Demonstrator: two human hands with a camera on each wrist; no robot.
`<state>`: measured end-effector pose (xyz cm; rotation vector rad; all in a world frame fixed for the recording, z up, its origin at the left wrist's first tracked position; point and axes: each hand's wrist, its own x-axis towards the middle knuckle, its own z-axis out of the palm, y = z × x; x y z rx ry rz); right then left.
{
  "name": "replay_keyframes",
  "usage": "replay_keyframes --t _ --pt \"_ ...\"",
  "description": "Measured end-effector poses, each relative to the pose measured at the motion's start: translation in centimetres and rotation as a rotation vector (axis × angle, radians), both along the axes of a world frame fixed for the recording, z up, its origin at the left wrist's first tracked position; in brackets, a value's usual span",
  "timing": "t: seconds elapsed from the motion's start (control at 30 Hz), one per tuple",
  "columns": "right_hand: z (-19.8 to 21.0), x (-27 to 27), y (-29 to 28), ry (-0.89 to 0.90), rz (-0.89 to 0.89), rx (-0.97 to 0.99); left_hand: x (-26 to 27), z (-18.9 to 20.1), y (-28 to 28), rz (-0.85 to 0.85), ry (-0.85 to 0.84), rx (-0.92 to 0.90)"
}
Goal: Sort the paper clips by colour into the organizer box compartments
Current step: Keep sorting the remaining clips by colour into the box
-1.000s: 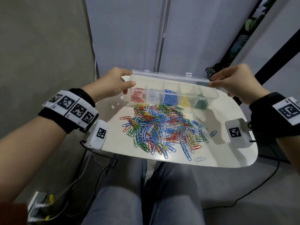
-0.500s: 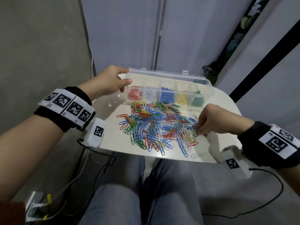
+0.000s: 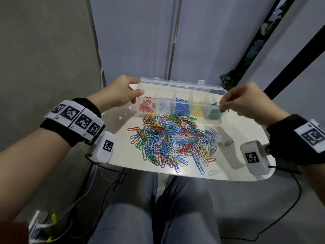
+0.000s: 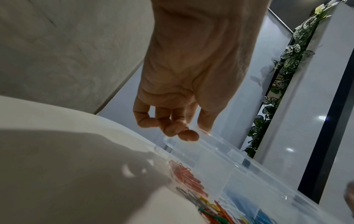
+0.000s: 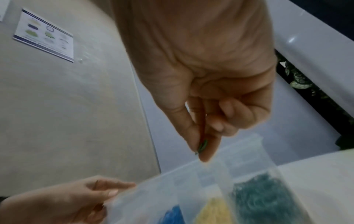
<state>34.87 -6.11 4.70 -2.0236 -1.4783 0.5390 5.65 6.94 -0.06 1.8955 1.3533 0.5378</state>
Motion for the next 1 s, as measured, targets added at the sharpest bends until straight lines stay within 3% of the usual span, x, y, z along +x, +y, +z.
replay_keyframes --t 0.17,0.3,0.37,0.47,0.53,0.7,1.0 --pt "0.3 0.9 3.0 0.044 -0.097 0.159 0.0 0.1 -0.1 -0.001 0.01 0.012" --pt "0.0 0.6 2.6 -0.002 -0.051 0.197 0.0 0.1 -0.1 -0.002 0.015 0.007" --pt "0.2 0.2 1.2 -0.065 0.057 0.122 0.0 0.0 0.0 -0.002 0.01 0.0" --pt "-0.9 0.0 -0.7 -0.206 0.229 -0.146 0.0 -0.1 0.1 0.003 -0.006 -0.008" --pt "-2.3 0.2 -1.3 -0.32 0.263 -0.243 0.0 -0.1 0.1 0.005 -0.019 -0.013" --pt "-4.2 0.3 -1.9 -0.39 0.288 -0.406 -0.1 -0.2 0.2 0.003 -0.011 -0.003" --pt "-5.0 0.4 -0.7 -0.438 0.293 -0.329 -0.1 -0.2 0.3 0.006 -0.005 0.002"
